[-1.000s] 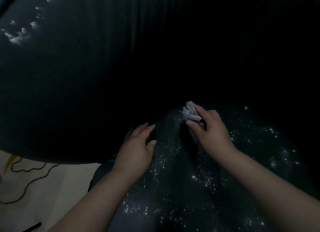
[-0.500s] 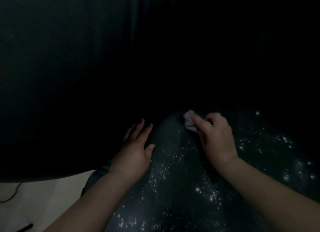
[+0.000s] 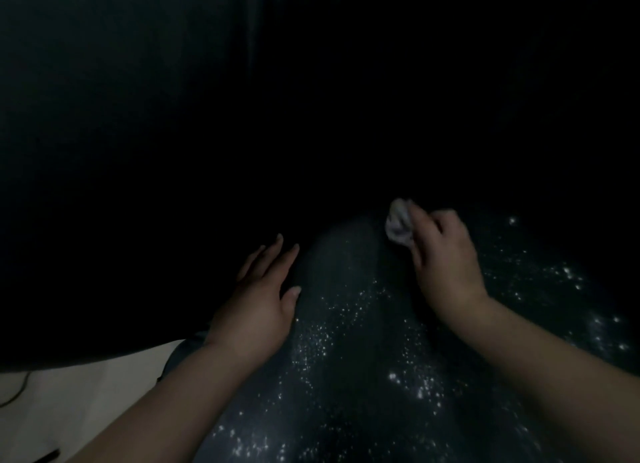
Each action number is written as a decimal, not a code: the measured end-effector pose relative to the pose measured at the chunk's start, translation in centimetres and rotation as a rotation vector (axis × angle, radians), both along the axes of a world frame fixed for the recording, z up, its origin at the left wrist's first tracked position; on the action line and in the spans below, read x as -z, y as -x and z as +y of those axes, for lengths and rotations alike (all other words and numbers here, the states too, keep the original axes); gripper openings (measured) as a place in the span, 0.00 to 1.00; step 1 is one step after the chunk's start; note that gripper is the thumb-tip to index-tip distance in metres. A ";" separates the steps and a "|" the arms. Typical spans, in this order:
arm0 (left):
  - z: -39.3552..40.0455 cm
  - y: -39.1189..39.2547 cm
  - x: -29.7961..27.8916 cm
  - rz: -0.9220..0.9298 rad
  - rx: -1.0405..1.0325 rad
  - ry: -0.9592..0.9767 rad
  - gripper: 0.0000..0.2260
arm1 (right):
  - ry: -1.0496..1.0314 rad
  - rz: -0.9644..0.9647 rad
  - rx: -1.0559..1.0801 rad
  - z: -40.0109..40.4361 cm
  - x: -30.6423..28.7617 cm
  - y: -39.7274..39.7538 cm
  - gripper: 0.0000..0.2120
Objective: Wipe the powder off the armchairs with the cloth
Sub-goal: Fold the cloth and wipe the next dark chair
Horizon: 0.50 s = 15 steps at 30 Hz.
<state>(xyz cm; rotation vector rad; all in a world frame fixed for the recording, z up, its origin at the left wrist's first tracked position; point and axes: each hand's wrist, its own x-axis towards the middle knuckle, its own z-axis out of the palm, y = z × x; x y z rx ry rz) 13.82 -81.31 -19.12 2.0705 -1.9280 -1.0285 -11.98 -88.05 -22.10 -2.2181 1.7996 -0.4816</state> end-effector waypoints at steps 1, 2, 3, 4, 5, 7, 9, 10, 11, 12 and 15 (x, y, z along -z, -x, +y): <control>0.0 0.1 0.0 -0.005 0.000 0.008 0.26 | -0.018 -0.041 0.087 -1.4 0.2 -1.1 0.27; 0.1 0.1 0.0 -0.011 0.000 0.015 0.26 | -0.039 -0.092 0.124 -2.1 0.3 -2.7 0.25; 0.1 0.2 0.0 -0.013 0.001 0.018 0.26 | -0.038 -0.133 0.112 -2.0 0.3 -4.4 0.24; 0.2 0.2 -0.1 -0.011 0.002 0.017 0.26 | -0.031 -0.145 0.065 -1.1 0.3 -5.9 0.24; 0.3 0.2 0.0 -0.009 0.005 0.021 0.26 | -0.035 -0.140 -0.010 0.4 0.4 -6.8 0.24; 0.5 -0.1 0.0 -0.017 0.026 0.032 0.26 | -0.063 -0.114 -0.180 3.7 0.1 -6.2 0.28; 1.0 -0.5 -0.1 -0.023 0.050 0.032 0.25 | -0.040 -0.050 -0.281 4.8 -0.1 -3.8 0.32; 1.3 -0.8 -0.1 -0.023 0.056 0.026 0.25 | -0.015 -0.021 -0.269 4.2 0.0 -2.7 0.33; 1.6 -1.0 -0.1 -0.023 0.058 0.021 0.25 | 0.002 -0.017 -0.209 3.1 0.1 -2.3 0.31; 1.8 -1.1 -0.1 -0.023 0.056 0.018 0.26 | 0.011 -0.027 -0.109 1.8 0.2 -2.6 0.28; 2.1 -1.2 -0.1 -0.012 0.033 0.012 0.26 | -0.059 -0.122 0.146 -0.6 0.3 -6.7 0.22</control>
